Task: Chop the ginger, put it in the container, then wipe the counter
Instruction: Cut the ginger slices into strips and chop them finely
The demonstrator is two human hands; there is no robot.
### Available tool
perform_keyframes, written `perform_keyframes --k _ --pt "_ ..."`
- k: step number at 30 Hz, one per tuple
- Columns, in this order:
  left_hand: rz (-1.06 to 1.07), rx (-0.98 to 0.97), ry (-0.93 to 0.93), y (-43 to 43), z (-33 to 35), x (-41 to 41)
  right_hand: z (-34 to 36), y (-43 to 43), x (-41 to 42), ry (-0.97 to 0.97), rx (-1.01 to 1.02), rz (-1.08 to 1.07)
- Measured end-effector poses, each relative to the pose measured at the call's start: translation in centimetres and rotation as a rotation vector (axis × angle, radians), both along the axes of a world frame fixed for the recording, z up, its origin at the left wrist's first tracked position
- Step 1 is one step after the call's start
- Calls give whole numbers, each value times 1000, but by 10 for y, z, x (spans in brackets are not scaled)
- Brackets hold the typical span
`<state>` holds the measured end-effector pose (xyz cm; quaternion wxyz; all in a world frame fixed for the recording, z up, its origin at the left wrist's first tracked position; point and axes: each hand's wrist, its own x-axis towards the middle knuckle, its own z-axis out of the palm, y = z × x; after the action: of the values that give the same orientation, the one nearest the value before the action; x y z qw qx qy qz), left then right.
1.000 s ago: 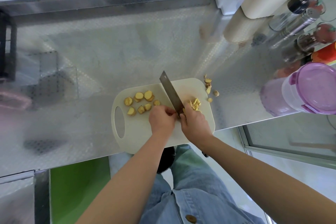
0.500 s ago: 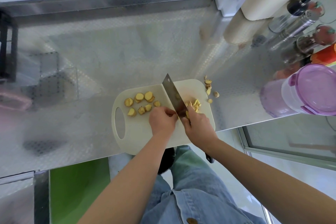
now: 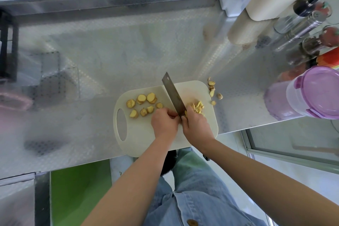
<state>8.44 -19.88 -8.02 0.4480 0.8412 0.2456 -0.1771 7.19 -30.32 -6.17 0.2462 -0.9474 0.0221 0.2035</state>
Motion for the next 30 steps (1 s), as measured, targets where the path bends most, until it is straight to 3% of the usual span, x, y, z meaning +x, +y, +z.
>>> perform_keyframes --k 7,12,16,21,24,26,30 --pt "53 -53 -64 1 -6 -7 3 -11 18 -74 63 -125" --pt "59 -35 -141 5 -8 -13 7 -16 -3 -61 103 -80" --pt "29 100 -233 14 1 -16 -2 -10 -19 -23 101 -20" --pt "36 302 -321 32 3 -14 -5 -27 -6 -26 77 -160" --pt "30 443 -372 43 5 -1 -3 -25 -5 -22 108 -82" --pt "-12 537 -353 49 7 11 -4 -21 -9 -5 91 -5" --pt "-186 703 -246 58 11 31 -4 -24 1 -14 110 -148"
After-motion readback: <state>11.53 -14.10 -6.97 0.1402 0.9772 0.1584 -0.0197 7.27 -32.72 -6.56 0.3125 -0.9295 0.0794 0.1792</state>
